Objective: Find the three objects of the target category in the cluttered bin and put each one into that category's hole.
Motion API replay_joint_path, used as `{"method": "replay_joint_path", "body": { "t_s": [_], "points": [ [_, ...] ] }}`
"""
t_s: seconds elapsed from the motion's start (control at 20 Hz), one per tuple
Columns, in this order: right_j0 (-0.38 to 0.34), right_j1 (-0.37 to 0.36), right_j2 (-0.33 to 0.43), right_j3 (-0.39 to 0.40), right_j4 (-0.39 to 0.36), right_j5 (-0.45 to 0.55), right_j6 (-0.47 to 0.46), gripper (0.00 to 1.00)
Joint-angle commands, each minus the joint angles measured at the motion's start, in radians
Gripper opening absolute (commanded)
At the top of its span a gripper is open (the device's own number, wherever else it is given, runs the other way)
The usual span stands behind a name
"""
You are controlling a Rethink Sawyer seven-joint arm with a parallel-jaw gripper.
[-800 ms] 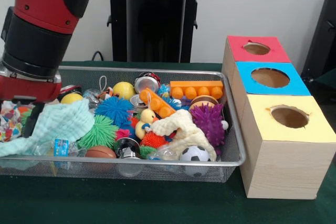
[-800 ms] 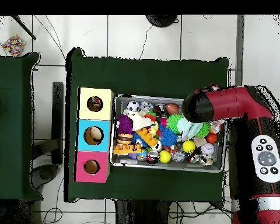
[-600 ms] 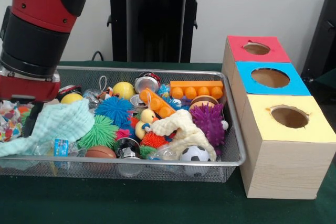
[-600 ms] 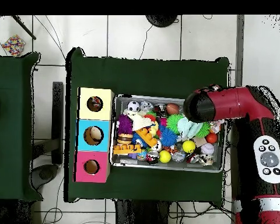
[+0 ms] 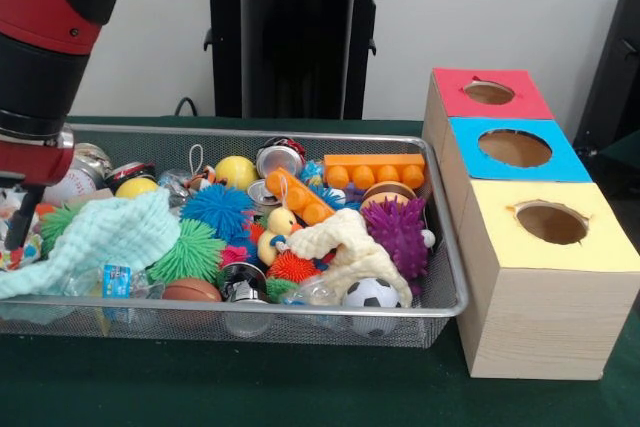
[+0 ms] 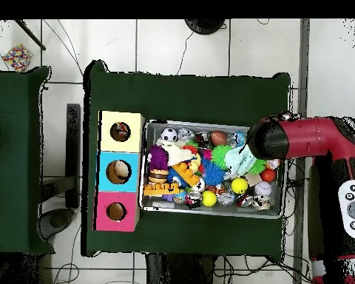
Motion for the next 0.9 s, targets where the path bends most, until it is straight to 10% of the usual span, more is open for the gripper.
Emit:
{"method": "replay_joint_path", "body": {
  "t_s": [0.05, 0.9],
  "points": [
    [0.012, -0.003, -0.010, 0.087, -0.058, 0.048, -0.237, 1.00],
    [0.023, -0.006, -0.073, 0.096, -0.092, 0.057, -0.212, 1.00]
  ]
}}
